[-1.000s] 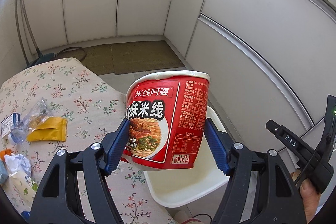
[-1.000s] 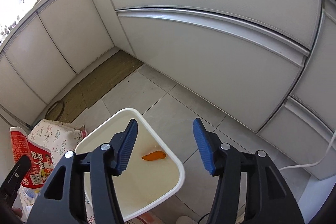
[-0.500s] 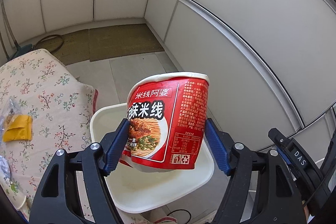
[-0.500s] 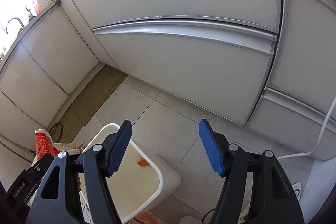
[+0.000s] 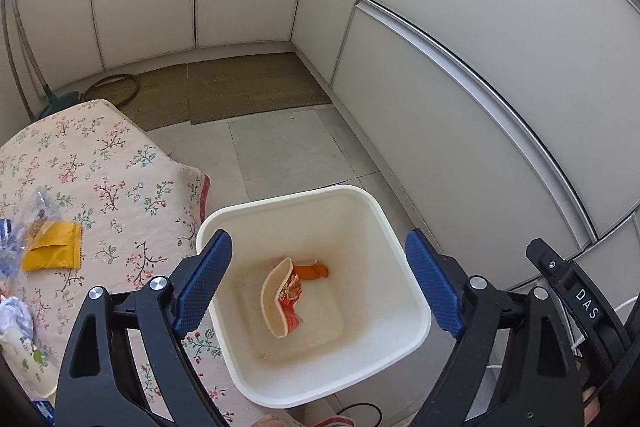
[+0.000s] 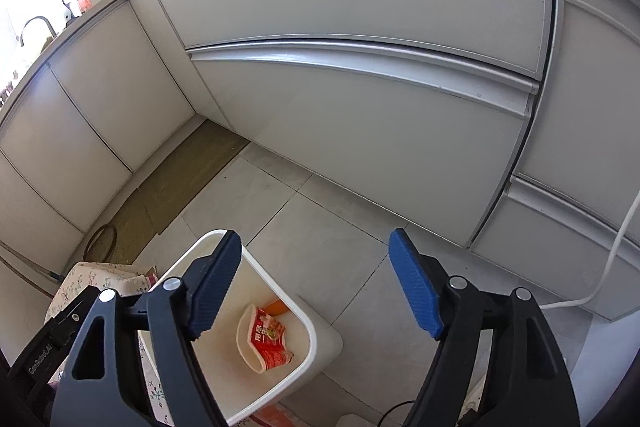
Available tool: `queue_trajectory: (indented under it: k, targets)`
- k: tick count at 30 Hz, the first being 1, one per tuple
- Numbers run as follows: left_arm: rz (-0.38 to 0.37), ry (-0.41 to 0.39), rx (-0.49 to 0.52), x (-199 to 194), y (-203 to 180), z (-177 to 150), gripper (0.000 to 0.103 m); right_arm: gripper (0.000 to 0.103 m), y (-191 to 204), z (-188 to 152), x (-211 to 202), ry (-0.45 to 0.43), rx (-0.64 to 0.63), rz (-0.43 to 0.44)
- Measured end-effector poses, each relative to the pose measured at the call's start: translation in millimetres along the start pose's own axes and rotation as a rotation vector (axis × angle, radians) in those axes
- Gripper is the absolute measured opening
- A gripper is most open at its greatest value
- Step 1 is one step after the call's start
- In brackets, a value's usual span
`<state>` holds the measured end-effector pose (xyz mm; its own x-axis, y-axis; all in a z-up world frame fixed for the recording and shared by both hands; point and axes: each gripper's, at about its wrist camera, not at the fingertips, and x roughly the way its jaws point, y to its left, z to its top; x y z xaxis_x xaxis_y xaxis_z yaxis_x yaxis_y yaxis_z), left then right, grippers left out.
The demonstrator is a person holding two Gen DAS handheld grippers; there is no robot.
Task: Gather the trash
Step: 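Lower the red noodle cup into the white bin and open the left gripper, then move both open grippers back over the table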
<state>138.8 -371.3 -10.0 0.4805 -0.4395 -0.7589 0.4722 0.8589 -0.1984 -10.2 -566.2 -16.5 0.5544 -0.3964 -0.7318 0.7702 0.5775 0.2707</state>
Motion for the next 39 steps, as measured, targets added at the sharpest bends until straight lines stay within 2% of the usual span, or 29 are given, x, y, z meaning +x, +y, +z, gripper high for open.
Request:
queue_trajectory:
  k: [5, 13, 22, 39]
  targets:
    - [0.044, -0.021, -0.031, -11, 18, -8, 0.09, 0.09, 26, -9, -7, -0.021, -0.088, 0.005]
    - [0.08, -0.018, -0.113, -28, 60, -17, 0.091, 0.091, 76, -34, -17, -0.049, -0.252, 0.007]
    - [0.108, -0.025, -0.183, -50, 104, -28, 0.091, 0.095, 121, -58, -24, -0.042, -0.355, 0.041]
    - [0.227, -0.052, -0.353, -107, 212, -63, 0.093, 0.096, 231, -118, -51, -0.042, -0.581, 0.163]
